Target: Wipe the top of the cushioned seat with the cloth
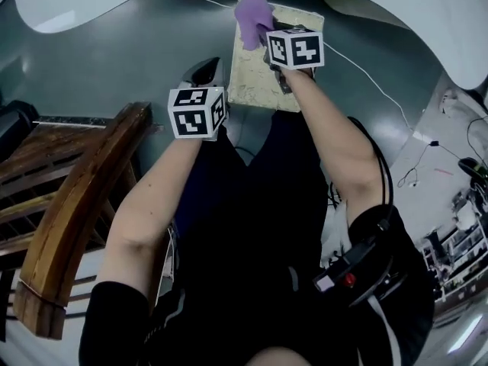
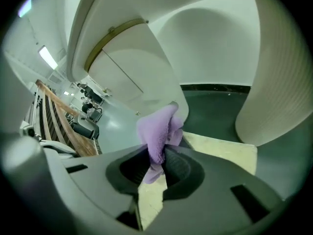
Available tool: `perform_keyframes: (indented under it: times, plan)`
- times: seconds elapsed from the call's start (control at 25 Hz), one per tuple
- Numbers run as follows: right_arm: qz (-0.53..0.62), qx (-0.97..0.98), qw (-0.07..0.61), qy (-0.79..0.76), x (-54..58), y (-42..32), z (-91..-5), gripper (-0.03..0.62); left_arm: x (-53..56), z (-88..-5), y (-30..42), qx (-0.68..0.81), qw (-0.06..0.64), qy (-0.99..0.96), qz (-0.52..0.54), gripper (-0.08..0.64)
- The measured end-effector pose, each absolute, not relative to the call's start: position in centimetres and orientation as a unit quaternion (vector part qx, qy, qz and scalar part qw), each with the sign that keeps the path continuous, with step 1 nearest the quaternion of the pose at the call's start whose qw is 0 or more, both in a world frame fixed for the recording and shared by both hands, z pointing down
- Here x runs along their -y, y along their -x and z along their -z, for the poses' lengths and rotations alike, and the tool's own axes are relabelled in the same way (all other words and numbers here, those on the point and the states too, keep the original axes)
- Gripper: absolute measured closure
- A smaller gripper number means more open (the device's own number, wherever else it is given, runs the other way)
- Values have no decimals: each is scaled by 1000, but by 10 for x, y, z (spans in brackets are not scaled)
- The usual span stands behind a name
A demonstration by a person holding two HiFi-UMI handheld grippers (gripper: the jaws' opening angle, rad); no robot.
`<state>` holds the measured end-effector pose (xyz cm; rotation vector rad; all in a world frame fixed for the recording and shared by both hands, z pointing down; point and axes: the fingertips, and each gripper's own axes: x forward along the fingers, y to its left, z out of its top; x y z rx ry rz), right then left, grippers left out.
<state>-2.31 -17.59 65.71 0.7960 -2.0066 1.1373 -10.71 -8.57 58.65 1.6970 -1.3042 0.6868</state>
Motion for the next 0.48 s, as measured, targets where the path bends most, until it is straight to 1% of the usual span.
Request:
perform_keyframes:
  times: [0.08,0.2,0.36,0.48]
  plan:
    - [-439,773,348,-297,177,50,-673,520,89,-584,123,545,422,-674,-266,557]
    - [-438,771,367,-282,170,70,-702,520,80,-593,132,562,440,-652,-255,557]
    - [-421,770,390,-278,182,66,-733,520,65,-615,131,566,457,-635,-261,557]
    - [-440,769,380,-266,190,57,-742,514,59,-627,123,567,474,-622,-257,557]
